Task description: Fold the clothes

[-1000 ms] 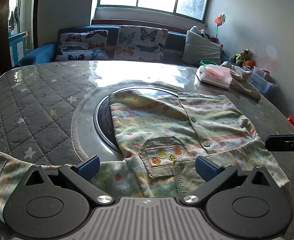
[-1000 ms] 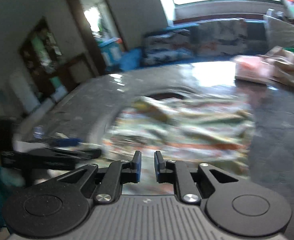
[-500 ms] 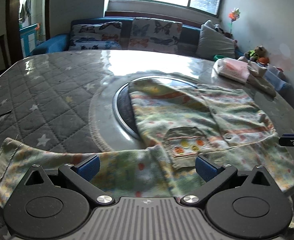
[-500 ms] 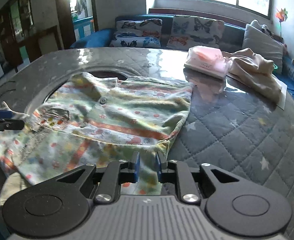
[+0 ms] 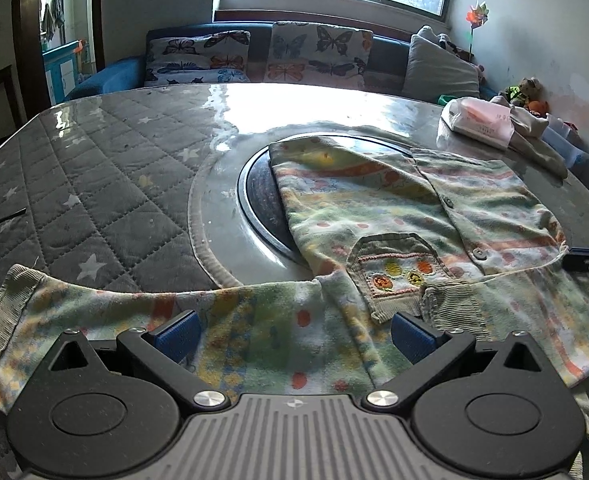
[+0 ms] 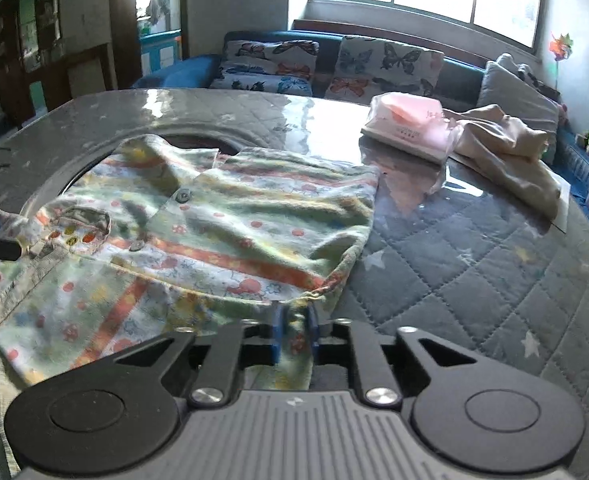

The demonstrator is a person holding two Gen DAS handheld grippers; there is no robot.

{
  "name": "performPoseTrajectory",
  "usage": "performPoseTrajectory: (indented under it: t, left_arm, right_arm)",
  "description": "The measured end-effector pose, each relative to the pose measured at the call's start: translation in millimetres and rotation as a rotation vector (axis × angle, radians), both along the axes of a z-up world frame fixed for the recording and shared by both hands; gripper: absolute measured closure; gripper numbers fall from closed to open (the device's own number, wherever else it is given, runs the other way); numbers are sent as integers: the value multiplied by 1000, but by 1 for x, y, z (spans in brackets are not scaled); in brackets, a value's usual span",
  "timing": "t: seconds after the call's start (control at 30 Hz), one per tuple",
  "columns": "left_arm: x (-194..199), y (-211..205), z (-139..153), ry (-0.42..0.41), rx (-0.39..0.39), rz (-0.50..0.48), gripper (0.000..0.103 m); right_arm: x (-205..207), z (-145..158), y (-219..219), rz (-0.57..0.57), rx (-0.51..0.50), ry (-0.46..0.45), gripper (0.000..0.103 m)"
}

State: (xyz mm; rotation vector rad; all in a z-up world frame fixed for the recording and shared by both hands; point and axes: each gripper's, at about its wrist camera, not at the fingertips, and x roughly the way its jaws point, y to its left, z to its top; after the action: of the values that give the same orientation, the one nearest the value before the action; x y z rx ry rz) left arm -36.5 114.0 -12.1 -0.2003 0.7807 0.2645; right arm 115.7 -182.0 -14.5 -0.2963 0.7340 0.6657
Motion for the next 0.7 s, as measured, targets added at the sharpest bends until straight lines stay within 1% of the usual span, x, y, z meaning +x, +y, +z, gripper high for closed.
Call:
performPoseTrajectory:
  t: [0.13, 0.23, 0.33, 0.37, 0.4, 0.53, 0.57, 0.6, 0.7]
  left_arm:
    - [2, -1, -1, 1, 8, -3, 0]
    - [2, -1, -2, 1, 8, -4, 0]
    - [2, 0, -2, 1, 9, -5, 0]
    - [2, 0, -2, 1, 10, -5, 0]
    - [2, 0, -2, 1, 11, -6, 0]
    - [1, 1, -2, -1, 9, -8, 0]
    - [1, 1, -3, -1, 11, -8, 0]
    - [1, 1, -3, -2, 13, -9, 0]
    - [1, 1, -3, -4, 15, -11, 0]
  right_arm:
    - [1, 4, -4, -17, 17, 10, 101]
    - [3, 7, -6, -34, 35, 28, 99]
    - [7, 9, -4, -61, 61, 44, 89]
    - [9, 9, -3, -62, 66, 56, 83]
    - [9, 8, -1, -64, 65, 63, 81]
    - [7, 0, 10, -66, 6, 47, 84]
    - [6, 0, 11, -64, -9, 33, 92]
    - [4, 1, 12, -62, -24, 16, 98]
    - [1, 4, 7, -71, -32, -20, 100]
